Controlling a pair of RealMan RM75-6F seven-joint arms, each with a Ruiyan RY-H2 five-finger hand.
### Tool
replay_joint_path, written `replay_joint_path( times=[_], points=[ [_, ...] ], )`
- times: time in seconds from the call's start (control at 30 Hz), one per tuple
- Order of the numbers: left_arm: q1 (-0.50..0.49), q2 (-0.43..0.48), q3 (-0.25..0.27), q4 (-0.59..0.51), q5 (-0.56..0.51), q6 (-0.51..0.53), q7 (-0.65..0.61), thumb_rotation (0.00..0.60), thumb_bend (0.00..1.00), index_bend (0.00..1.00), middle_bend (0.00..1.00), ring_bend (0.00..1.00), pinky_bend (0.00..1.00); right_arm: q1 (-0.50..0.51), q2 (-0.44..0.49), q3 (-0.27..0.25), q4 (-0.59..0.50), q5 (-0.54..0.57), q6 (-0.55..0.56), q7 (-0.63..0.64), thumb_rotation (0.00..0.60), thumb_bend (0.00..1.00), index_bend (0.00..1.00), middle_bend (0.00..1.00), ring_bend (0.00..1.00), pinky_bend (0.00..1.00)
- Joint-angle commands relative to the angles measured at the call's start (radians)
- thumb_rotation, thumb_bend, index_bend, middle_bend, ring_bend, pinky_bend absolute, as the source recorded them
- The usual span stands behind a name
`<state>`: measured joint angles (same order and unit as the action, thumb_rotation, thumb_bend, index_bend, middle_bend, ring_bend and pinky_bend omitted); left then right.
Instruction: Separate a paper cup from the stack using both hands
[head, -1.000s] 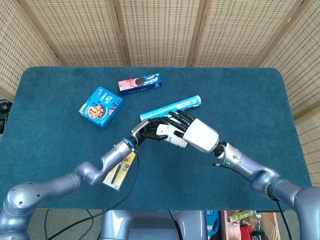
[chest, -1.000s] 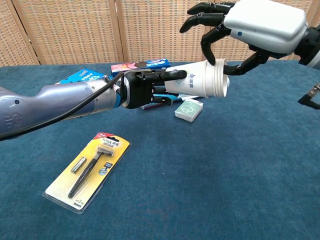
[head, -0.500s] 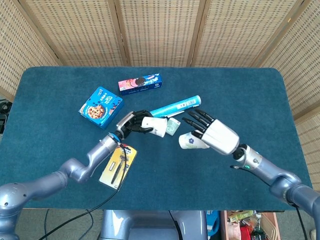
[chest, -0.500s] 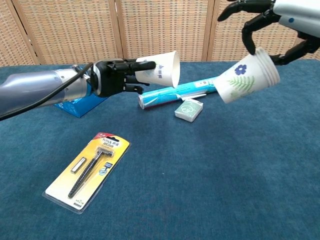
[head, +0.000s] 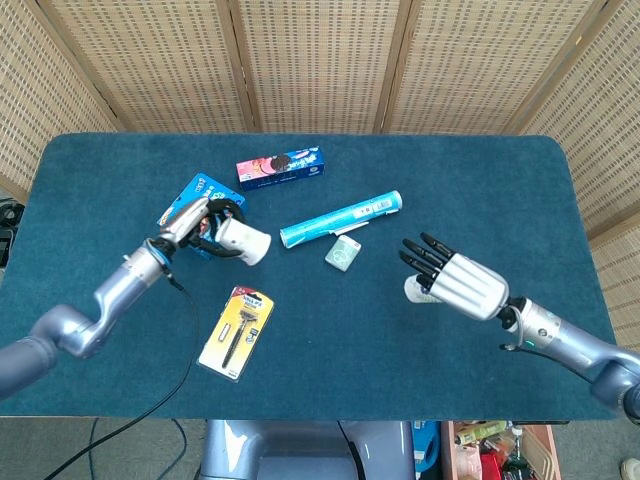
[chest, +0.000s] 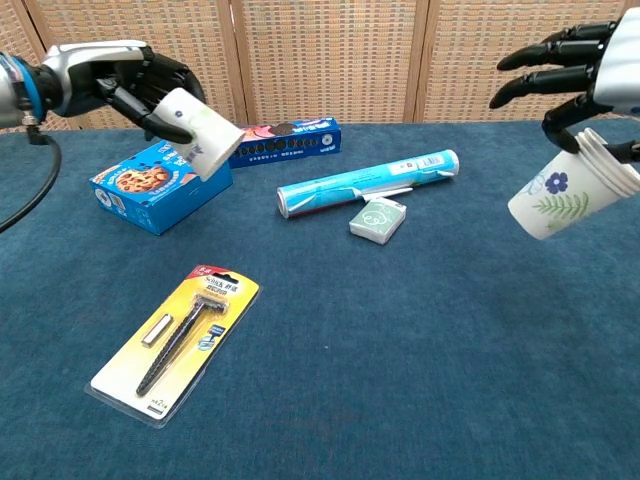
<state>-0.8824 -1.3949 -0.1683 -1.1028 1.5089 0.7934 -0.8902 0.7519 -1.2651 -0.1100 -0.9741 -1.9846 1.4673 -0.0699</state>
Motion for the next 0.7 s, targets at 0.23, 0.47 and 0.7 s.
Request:
replay_joint_path(
  times=[0.23, 0.47, 0.7],
  points=[
    [0.135, 0.139, 0.065, -0.122, -0.061, 0.123, 0.539, 0.6, 0.08, 0.53, 0.46, 0.55, 0.62, 0.07, 0.064, -0.06, -0.101, -0.106, -0.165, -0.173, 0.6, 0.56, 0.71, 0.27, 0.11, 0.24],
    [0.182, 0.102, 0.096, -0.104, -0.107, 0.129, 0.687, 0.6, 0.08, 0.53, 0.46, 0.55, 0.63, 0.135, 0.053, -0.066, -0.174, -0.148, -0.305, -0.269, 0.6, 0.56, 0.71, 0.27, 0.12, 0.24],
    [0.202, 0.037, 0.109, -0.049, -0.124, 0.126, 0.726, 0.6, 0.08, 0.53, 0.46, 0.53, 0.62, 0.16, 0.011, -0.057, -0.184, -0.145, -0.368, -0.295, 0.6, 0.41, 0.52, 0.26, 0.14, 0.24]
  ],
)
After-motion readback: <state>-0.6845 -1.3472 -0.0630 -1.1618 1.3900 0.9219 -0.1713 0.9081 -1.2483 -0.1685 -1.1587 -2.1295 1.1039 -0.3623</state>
